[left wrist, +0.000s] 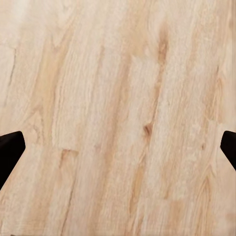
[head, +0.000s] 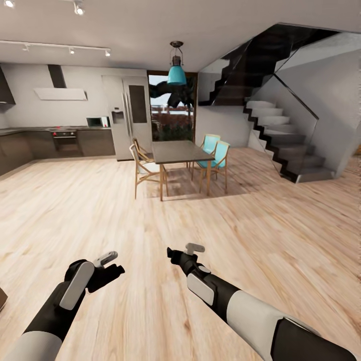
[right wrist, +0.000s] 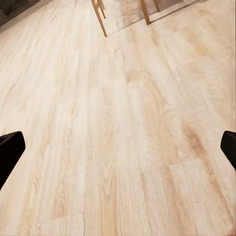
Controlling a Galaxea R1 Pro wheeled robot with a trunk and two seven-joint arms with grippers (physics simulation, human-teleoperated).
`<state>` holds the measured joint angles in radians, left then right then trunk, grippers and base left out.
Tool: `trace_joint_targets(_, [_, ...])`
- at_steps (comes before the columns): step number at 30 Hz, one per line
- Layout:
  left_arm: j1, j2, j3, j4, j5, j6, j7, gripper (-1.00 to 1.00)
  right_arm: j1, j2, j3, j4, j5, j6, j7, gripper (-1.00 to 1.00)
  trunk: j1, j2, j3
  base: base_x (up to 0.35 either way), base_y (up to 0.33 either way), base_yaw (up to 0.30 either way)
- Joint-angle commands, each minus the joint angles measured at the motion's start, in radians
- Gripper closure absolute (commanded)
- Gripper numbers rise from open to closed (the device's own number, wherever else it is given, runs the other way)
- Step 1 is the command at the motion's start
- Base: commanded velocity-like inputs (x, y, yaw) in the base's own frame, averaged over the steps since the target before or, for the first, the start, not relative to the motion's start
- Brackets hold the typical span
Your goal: Place each of the two pumpkins and all three candles from the living room inside a cabinet in the living room (use any cabinet), then make sure every cabinet is closed, and position the cauldron so it is next to a table in the living room.
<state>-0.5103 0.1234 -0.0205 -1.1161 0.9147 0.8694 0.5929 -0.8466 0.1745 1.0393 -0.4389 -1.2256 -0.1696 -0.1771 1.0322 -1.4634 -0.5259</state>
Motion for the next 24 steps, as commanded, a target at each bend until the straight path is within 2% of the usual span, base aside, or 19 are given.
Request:
trace_joint_targets(1, [-0.001, 0.001, -0.002, 0.0, 0.01, 0.0, 0.01, -1.0, -0.002, 0.0, 0.009, 0.0, -0.009, -0.008, -0.006, -1.0, 0.0, -0.001, -0.002, 0.263, 0.0, -0.135])
trace_joint_targets(24, [-0.001, 0.001, -0.002, 0.002, 0.01, 0.0, 0.01, -1.0, -0.002, 0.0, 0.005, 0.003, -0.011, -0.011, -0.002, -1.0, 0.0, -0.001, -0.005, 0.328, 0.0, -0.01])
